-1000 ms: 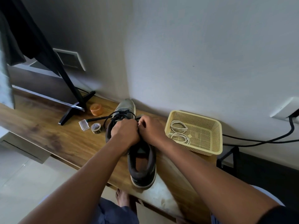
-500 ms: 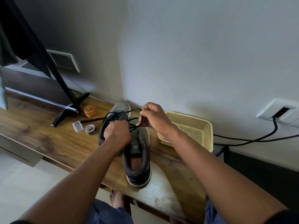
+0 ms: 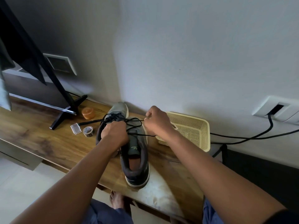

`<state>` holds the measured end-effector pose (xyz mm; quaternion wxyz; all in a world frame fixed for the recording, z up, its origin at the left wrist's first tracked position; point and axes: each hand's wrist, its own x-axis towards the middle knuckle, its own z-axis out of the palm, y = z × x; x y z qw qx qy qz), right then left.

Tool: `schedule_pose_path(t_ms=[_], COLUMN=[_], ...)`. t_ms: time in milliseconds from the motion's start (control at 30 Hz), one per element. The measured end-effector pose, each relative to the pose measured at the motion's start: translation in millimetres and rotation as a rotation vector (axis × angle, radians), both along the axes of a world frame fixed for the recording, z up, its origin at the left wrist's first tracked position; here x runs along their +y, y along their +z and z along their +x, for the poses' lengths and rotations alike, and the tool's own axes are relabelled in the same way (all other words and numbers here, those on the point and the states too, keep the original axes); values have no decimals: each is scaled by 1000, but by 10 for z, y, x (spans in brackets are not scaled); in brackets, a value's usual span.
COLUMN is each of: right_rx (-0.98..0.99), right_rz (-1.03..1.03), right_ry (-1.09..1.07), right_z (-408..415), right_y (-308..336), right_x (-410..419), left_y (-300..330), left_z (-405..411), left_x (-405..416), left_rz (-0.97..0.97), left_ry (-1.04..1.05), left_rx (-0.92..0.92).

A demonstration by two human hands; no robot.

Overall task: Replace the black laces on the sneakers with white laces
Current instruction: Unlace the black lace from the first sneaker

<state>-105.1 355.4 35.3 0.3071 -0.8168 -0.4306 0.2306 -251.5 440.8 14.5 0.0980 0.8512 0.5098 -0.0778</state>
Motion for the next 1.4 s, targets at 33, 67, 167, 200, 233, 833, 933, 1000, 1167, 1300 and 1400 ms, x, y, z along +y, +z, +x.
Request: schedule_pose_path(t_ms=[33, 67, 167, 200, 233, 833, 933, 1000, 1167, 1300, 1400], right_rx=[-185, -330, -479, -494, -534, 180, 361, 291, -81, -452, -531], right_rz=[20, 76, 151, 109, 64, -220, -254, -314, -267, -157, -112], right_ry=[17, 48, 202, 249, 283, 609, 753, 748, 539, 489, 460], right_z=[-24, -56, -172, -211, -254, 135, 222, 223, 79, -153, -287], right_y=[-60, -106, -190, -228, -266, 89, 203, 189, 98, -83, -225], right_x=[1, -1, -4, 2, 8, 16, -85, -86, -3, 40, 30], left_y=[12, 16, 19, 9, 3, -49, -45, -40, 10, 87, 129], left_z=[-1, 1, 27, 39, 50, -17, -9, -2, 0, 54, 38], left_x=[9, 10, -16, -23, -29, 58, 45, 27, 24, 16, 28], left_rz=[-13, -19, -22, -14, -7, 62, 66, 67, 38, -8, -56], left_ry=[-2, -8, -22, -36, -44, 92, 99, 88, 47, 11, -17], left_rx=[-8, -15, -31, -42, -56, -41, -41, -48, -57, -63, -54])
